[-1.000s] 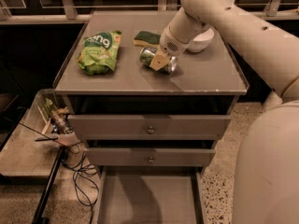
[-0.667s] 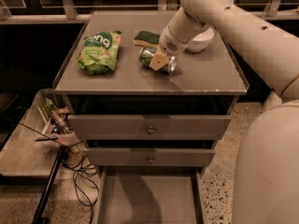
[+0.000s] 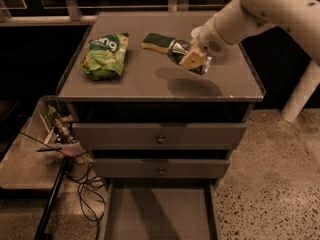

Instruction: Place green can into bottom drawer

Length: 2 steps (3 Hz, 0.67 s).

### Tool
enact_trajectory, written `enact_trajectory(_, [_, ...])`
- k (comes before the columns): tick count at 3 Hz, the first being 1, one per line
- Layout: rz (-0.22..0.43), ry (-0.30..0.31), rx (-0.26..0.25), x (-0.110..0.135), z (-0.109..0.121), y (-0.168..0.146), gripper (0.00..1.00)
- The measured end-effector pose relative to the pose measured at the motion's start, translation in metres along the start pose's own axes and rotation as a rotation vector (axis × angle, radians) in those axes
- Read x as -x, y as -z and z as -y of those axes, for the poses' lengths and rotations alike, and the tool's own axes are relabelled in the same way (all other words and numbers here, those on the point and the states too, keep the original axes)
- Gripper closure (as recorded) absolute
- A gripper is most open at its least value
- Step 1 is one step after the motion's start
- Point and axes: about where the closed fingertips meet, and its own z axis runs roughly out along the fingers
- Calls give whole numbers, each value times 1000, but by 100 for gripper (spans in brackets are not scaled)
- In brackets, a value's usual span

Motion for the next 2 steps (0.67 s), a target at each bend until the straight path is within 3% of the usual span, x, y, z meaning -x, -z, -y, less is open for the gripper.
enact_trajectory(2, [159, -61, -54, -32, -27, 65, 100])
